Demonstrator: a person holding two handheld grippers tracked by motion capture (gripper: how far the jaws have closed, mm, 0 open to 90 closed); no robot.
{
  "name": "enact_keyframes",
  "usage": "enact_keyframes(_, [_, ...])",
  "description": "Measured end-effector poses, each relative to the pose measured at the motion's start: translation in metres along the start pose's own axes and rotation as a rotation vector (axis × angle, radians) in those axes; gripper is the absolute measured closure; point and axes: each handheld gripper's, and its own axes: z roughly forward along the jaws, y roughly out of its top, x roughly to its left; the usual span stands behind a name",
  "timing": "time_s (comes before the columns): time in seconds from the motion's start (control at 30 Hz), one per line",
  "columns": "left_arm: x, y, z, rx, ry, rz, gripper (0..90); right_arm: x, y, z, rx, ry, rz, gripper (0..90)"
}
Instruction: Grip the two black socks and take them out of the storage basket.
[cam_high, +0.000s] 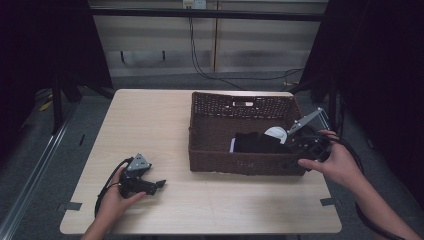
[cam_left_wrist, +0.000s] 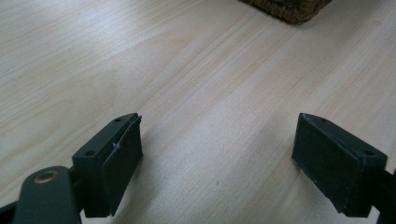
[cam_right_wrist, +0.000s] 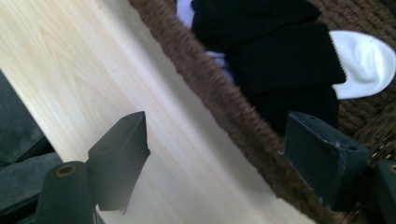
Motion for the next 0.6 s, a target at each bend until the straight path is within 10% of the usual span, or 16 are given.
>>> enact_keyframes(0.6, [0.000,0.000,0.000,-0.007,0.001,0.001,15.2,-0.044,0.041,0.025,0.092,-0.055,0.057,22.4])
